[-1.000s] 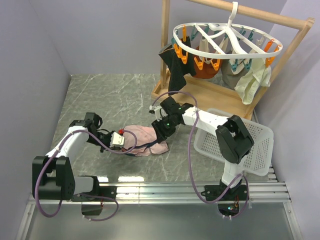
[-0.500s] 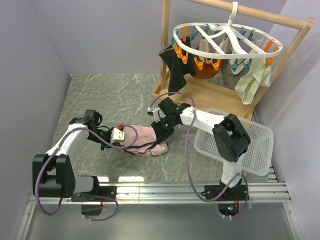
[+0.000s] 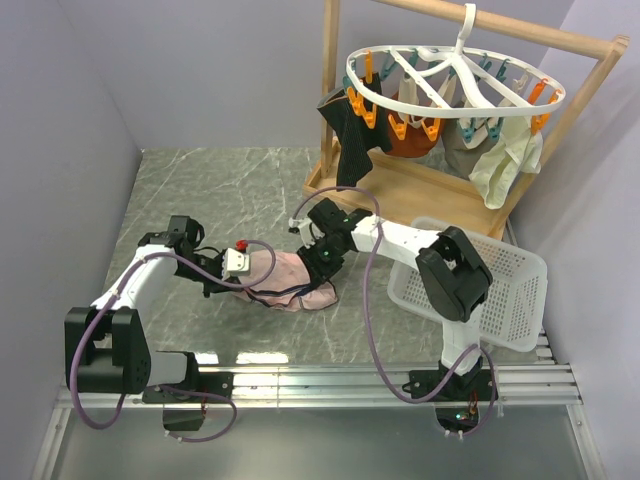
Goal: Clip the underwear to the hanger
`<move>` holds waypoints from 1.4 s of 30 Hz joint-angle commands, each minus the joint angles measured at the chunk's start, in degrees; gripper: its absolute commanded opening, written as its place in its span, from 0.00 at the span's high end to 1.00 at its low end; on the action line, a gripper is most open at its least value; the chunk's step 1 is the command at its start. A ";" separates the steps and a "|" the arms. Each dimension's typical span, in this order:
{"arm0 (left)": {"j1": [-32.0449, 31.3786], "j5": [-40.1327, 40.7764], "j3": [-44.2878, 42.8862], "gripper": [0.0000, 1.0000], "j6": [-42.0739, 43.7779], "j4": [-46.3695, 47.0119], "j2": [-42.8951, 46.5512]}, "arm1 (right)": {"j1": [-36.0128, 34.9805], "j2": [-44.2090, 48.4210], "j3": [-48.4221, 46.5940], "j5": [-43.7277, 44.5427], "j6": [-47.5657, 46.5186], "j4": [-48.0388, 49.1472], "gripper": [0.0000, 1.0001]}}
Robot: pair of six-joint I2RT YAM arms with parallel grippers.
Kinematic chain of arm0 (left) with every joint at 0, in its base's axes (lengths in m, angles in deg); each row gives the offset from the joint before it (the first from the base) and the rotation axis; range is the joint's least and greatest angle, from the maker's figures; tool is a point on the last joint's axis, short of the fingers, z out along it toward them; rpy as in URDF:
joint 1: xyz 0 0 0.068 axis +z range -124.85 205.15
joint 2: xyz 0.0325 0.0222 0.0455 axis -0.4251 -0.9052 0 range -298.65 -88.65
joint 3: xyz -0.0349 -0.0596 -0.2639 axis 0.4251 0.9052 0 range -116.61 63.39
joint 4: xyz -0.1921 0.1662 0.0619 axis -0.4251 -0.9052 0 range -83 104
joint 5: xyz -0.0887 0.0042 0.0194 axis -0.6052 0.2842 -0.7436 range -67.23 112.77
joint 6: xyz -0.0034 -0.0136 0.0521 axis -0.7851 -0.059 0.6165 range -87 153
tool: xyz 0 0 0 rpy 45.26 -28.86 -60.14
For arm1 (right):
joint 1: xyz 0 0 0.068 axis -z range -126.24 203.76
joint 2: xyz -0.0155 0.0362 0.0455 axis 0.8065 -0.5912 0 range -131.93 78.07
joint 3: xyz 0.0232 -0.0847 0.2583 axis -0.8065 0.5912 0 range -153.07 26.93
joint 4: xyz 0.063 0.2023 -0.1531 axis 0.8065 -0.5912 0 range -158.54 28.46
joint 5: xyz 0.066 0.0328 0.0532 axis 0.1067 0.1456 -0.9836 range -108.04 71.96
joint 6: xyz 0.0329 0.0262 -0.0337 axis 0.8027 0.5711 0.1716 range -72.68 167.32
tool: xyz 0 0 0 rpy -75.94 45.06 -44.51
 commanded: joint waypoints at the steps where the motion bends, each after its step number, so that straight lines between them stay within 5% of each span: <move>1: -0.13 -2.51 -1.89 1.00 -1.06 0.38 -0.30 | -0.69 -1.27 -2.03 2.85 -0.77 0.26 0.69; 5: -0.13 -2.68 -1.89 1.00 -2.02 0.91 -0.30 | -1.05 -1.54 -2.38 3.90 -0.86 -0.17 0.69; 6: -0.13 -2.85 -1.89 1.00 -2.12 0.91 -0.47 | -1.13 -1.62 -2.55 4.25 -0.77 -0.44 0.65; 9: -0.13 -3.03 -1.71 1.00 -2.12 1.00 -0.47 | -1.31 -0.14 -1.59 4.61 0.02 -0.35 0.31; 12: -0.13 -3.03 -1.27 1.00 -2.38 1.44 -0.30 | -1.75 0.31 -0.89 4.17 0.02 -0.44 0.25; 15: -0.13 -3.12 -1.01 1.00 -2.64 1.96 -0.30 | -2.36 -0.83 -0.62 4.43 -0.33 -0.09 0.34; 16: -0.13 -3.12 -1.10 1.00 -2.82 2.23 -0.30 | -2.37 -1.18 -0.79 4.52 -0.33 -0.09 0.47; 19: -0.13 -2.86 -1.53 1.00 -3.26 1.88 -0.39 | -2.19 -0.66 -1.32 4.52 -0.42 -0.62 0.63; 21: -0.04 -2.77 -1.80 1.00 -3.70 1.79 0.05 | -2.37 1.61 -1.15 4.78 -0.42 -1.05 0.68; 27: 5.74 -7.33 -9.16 1.00 -20.19 4.86 -2.75 | -0.09 11.02 -1.32 4.61 -1.74 -3.78 1.00; 32: 11.82 -6.64 -20.66 1.00 -53.02 13.30 -5.91 | 6.67 19.71 -4.21 -2.33 -6.90 -4.30 1.00; 37: 11.91 -9.53 -23.25 1.00 -58.27 11.11 -2.42 | 7.22 24.21 -5.63 -6.02 -12.28 -4.83 1.00; 42: 12.00 -10.42 -21.93 1.00 -46.35 -0.91 7.95 | 6.08 30.79 -3.44 -9.89 -14.92 -6.24 1.00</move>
